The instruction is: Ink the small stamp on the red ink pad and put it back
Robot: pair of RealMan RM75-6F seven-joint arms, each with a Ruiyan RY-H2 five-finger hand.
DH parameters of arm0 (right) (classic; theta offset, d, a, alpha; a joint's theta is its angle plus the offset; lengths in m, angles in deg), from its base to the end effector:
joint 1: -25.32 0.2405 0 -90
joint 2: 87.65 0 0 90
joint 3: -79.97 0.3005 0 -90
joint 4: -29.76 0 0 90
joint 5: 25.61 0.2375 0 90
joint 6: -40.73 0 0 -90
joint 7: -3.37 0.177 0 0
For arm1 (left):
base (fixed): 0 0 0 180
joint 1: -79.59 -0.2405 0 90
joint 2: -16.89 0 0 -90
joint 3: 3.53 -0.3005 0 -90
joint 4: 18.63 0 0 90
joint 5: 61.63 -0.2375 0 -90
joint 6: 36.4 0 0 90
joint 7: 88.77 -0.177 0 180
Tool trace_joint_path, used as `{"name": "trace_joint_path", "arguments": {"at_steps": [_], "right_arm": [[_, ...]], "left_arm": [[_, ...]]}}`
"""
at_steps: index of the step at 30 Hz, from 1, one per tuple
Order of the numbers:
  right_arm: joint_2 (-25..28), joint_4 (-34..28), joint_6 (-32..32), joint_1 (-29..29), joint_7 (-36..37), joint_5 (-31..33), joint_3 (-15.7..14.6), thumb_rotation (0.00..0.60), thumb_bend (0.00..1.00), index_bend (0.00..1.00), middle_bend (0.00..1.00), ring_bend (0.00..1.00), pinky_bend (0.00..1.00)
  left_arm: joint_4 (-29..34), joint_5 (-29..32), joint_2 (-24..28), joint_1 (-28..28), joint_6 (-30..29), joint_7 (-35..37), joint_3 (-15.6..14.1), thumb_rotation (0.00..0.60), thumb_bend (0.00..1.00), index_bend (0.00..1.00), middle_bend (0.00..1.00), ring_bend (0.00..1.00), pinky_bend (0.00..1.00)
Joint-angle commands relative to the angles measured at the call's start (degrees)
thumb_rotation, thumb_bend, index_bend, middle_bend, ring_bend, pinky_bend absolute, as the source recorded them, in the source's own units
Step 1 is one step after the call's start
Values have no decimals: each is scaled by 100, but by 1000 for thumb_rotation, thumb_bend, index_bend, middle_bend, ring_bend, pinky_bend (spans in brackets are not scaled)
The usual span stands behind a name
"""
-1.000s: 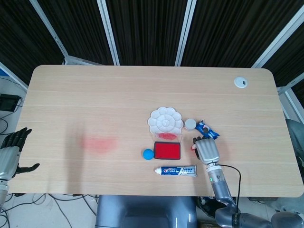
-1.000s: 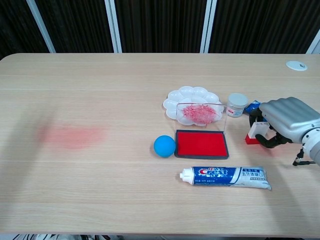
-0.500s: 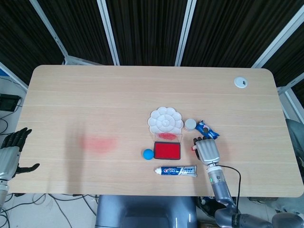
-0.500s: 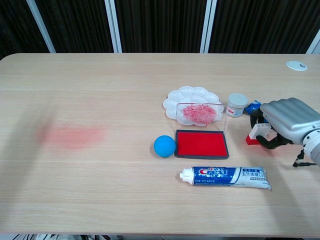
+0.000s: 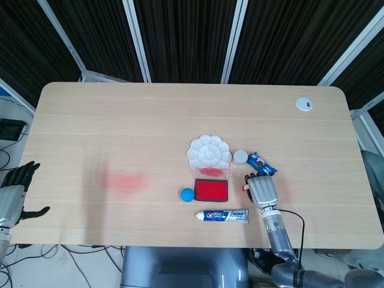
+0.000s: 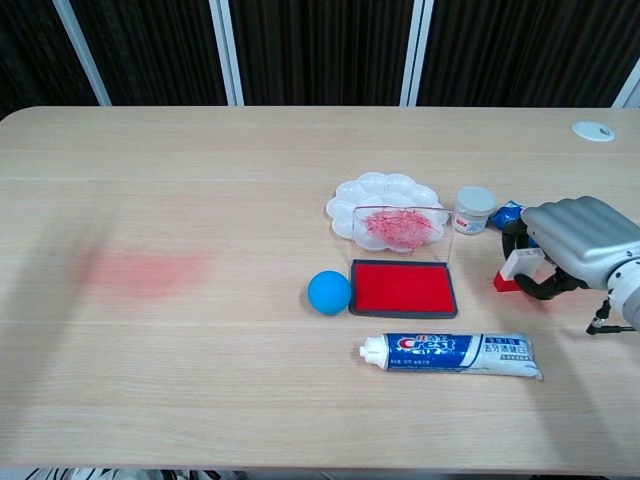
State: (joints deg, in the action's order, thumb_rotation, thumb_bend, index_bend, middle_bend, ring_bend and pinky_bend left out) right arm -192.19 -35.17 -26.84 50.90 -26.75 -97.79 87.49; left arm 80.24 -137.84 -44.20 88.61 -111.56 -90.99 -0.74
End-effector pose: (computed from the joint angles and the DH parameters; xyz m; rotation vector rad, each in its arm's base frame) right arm -0.2811 -0.3428 -0.1038 1.6685 -0.7647 0.6849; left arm -0.3611 0.2395 0.1414 -1.3822 -1.0854 -0.7933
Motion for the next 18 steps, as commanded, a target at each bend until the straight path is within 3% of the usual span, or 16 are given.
{"name": "trace_joint_path", "arguments": {"at_steps": [1,18], "right_arm": [[1,-10,10,1,-13,13,7,600,416,609,460,447,475],[32,-120,92,-4,-211,174,38,600,371,494,399,412,437]], "left_arm": [[1,2,-1,1,2,-1,1,600,30,0,0,0,0],[0,0,-7,-3,-12,-7,6,600,30,0,0,0,0]]}}
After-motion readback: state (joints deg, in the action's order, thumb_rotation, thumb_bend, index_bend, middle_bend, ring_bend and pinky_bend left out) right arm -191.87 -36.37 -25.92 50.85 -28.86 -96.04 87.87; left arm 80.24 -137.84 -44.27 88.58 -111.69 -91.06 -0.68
